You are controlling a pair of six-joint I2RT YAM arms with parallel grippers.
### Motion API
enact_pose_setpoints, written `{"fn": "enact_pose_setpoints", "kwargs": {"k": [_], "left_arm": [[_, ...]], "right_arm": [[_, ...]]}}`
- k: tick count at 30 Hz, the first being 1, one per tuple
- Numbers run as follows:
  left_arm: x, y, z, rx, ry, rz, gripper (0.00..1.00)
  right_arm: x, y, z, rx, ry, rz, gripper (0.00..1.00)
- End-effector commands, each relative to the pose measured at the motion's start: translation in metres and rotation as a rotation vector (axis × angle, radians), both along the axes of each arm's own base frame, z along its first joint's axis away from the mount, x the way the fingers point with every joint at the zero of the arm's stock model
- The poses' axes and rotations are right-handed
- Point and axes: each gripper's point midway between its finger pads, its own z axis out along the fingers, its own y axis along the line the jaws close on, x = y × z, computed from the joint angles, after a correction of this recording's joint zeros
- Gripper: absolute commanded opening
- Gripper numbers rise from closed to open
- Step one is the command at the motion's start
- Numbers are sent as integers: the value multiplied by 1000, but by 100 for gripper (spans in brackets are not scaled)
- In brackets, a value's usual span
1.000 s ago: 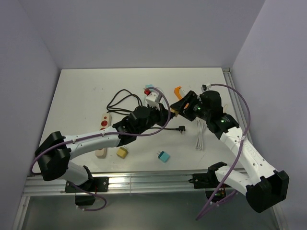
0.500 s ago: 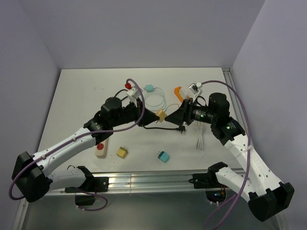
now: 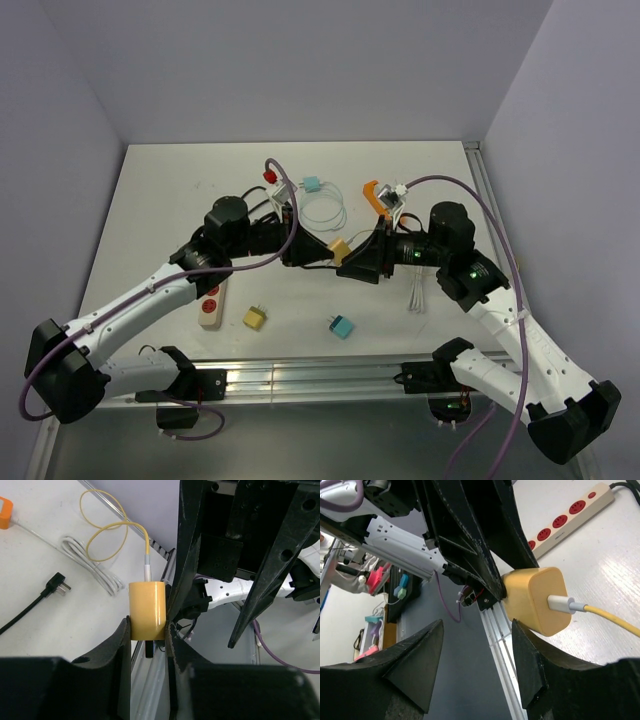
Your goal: Insert the plug
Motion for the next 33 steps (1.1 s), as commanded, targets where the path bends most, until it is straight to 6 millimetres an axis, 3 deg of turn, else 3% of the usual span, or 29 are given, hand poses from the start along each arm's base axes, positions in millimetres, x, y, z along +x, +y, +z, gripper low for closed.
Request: {"fn": "enact_pose_setpoints", "kwargs": {"k": [1,16,20,27,33], "left_arm": [[-5,-4,33,-88,-48,-58,0],[-15,4,40,-103,-61,-104,0],[-18,9,48,-114,-76,-97,0],[-27,15,56,-125,-91,-127,0],[-38,17,54,-133,-87,-185,0]], "right_arm": [[-6,2,7,29,-46,34,64],[-1,4,5,19,-62,32,63],[1,4,3,12,-41,17,70],[1,4,9,30,-61,7,70],[6,9,19,72,-64,14,63]]}}
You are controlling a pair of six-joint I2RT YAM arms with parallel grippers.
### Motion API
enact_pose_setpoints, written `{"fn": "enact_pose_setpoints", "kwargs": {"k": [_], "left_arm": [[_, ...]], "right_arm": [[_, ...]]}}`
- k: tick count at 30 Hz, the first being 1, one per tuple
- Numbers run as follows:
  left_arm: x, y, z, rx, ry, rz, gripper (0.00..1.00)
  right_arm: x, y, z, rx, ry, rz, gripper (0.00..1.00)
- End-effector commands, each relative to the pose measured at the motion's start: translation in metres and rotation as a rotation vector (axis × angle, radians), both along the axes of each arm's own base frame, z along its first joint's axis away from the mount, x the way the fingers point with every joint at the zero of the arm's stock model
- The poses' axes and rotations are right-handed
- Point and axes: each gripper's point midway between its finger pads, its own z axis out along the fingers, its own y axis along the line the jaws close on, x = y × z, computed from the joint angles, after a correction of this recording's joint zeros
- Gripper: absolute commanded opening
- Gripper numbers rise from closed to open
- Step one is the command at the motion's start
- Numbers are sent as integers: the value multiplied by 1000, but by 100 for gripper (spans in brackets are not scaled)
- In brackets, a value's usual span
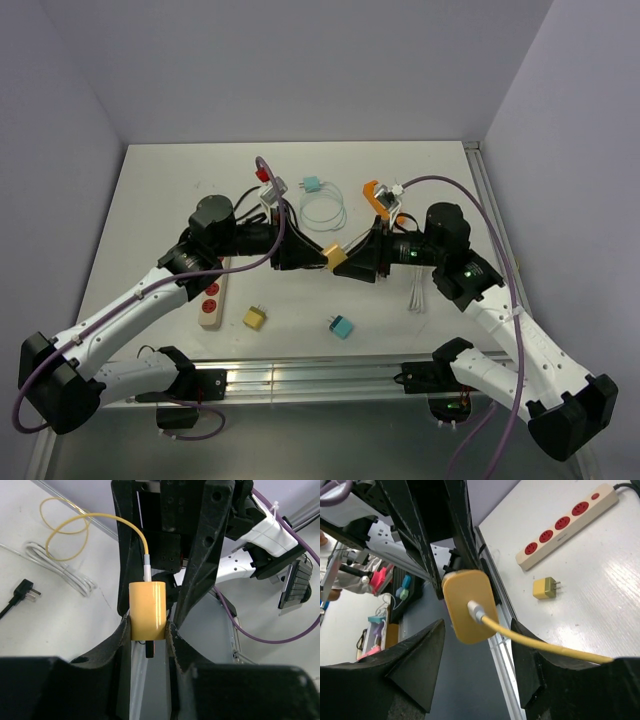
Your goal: Insert the plug
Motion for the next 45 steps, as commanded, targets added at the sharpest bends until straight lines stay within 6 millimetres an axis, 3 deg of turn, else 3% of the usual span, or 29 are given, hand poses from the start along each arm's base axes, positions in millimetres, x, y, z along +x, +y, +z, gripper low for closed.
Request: {"fn": "enact_pose_setpoints", "kwargs": {"k": [1,17,18,21,24,25,26,28,29,31,34,39,44,45], "left_arm": [[-17,4,27,-66,-67,-73,0],[-25,5,22,-67,-73,-134,0],[-26,5,22,-68,-73,-137,0],[-24,4,21,-65,-68,-133,0],[-4,5,17,-18,-51,-4,33],[5,7,15,5,-60,54,51],[11,11,18,13,-66,112,62],[38,25,7,83,-53,308,99],[42,35,4,117,-40,370,100],[63,54,1,154,-61,539,99],[70,78,-2,189,-71,664,99],[59,92,0,177,-96,687,100],[48,97,-4,194,-104,661,99],[47,97,-5,197,-107,654,99]], "right_arm": [[3,6,25,65,-66,21,62],[-6,10,44,133,-122,100,52],[-6,10,45,137,-122,103,47],[-6,9,44,132,-123,99,0],[9,4,35,70,-133,-8,0],[28,0,29,33,-137,-123,0],[38,-5,29,5,-142,-187,0],[57,-18,14,-77,-136,-321,0],[76,-30,7,-127,-154,-440,0],[95,-47,-5,-194,-174,-565,0],[120,-68,-24,-308,-255,-693,0],[160,-128,-49,-589,-333,-975,0],[183,-156,-75,-827,-390,-989,0],[188,-159,-89,-887,-370,-964,0]]}}
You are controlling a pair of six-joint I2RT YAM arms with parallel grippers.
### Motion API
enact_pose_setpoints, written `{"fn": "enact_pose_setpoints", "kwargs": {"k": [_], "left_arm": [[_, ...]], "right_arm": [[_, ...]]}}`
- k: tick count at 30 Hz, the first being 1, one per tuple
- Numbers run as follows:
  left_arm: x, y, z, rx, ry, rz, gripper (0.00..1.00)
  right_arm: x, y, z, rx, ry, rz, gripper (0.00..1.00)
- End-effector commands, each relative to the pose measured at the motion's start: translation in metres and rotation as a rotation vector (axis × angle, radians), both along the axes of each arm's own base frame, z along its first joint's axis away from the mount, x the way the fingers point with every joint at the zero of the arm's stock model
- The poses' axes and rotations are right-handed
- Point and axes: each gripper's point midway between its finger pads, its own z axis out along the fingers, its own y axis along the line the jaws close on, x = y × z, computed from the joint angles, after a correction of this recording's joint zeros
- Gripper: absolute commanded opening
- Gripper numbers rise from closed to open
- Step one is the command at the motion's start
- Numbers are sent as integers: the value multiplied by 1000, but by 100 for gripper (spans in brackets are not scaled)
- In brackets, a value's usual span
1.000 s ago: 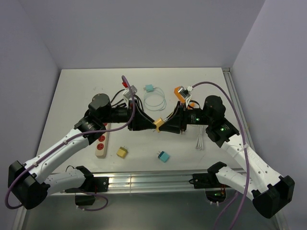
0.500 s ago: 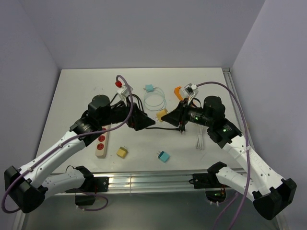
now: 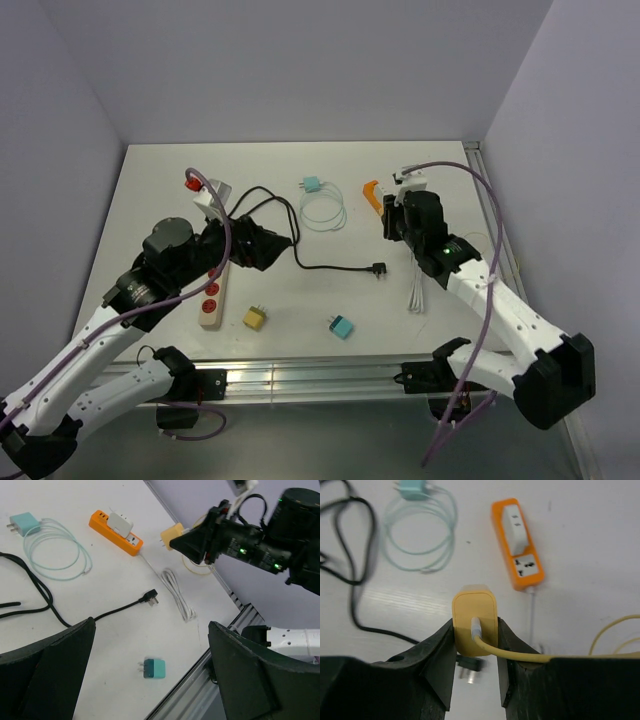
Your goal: Insert the plug
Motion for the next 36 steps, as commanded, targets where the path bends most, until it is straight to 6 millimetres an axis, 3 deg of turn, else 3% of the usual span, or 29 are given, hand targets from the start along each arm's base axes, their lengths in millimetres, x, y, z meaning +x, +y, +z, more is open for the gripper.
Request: {"fn": "enact_pose_setpoints", "kwargs": {"k": [1,2,4,5,9,20,25,29,36], "left_arm": [[-3,6,-10,45,-4,3,99],[-3,7,-13,49,0,6,99],[-7,9,-17,48,6,5,99],[-7,10,-17,42,4,6,99],[-14,8,-19,29,12,-23,99],[-11,12,-17,51,-21,-7,99],[-8,16,-19,74,-39,12,99],[-5,19,-18,91,-54,30,99],[-1,21,-22,98,-58,48,99]], "right_arm": [[25,-36,-5,-211,-5,-78,0],[30,-51,-18,-240,46,-111,0],[36,-67,-21,-226,80,-162,0],[41,-84,-25,-220,93,-206,0],[56,-99,-30,-231,56,-228,0],[82,-76,-91,-272,154,22,0],[94,-75,-92,-270,126,26,0],[97,-70,-104,-258,157,61,0],[109,-61,-101,-244,145,103,0]]}}
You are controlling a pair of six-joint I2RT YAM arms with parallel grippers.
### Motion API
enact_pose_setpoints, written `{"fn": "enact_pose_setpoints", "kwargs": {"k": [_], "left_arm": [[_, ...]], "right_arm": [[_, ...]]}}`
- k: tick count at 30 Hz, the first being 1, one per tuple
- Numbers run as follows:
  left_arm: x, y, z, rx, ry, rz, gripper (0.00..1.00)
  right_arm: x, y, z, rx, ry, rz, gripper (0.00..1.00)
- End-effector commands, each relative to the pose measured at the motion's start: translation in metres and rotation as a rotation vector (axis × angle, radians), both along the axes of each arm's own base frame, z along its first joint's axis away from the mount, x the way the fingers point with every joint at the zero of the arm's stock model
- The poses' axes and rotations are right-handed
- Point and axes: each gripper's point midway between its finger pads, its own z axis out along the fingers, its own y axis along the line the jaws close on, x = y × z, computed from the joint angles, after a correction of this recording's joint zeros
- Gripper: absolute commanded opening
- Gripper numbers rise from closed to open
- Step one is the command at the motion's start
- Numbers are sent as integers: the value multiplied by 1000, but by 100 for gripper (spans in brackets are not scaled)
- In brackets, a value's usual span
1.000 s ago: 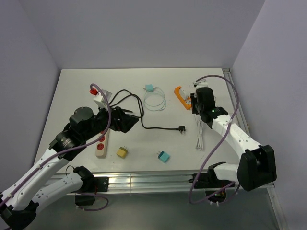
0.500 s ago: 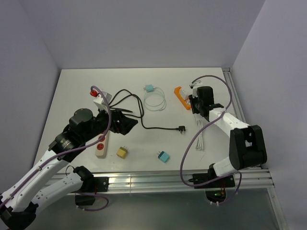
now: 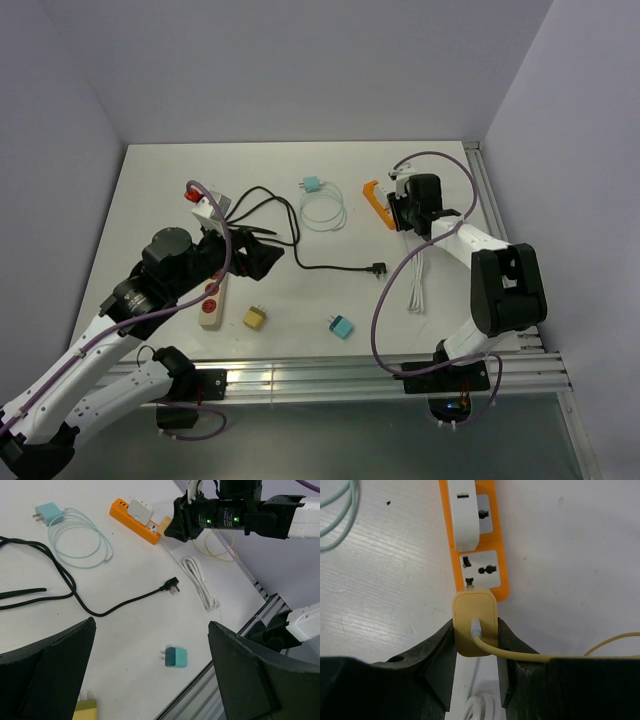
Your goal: Insert the plug
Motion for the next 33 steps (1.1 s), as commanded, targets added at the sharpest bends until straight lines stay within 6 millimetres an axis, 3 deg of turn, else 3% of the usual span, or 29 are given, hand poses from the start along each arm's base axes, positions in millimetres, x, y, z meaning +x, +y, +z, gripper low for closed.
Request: {"fn": "enact_pose_setpoints", "kwargs": {"k": [1,12,33], "left_arm": [[4,4,6,4,-41,21,100],[7,4,7,-3,-49,32,99],[4,2,8,-26,-51,19,100]], "right_arm": [[32,6,34,20,-129,31,0],[45,7,28,11,-109,73,0],[39,14,8,5,-20,154,0]]}}
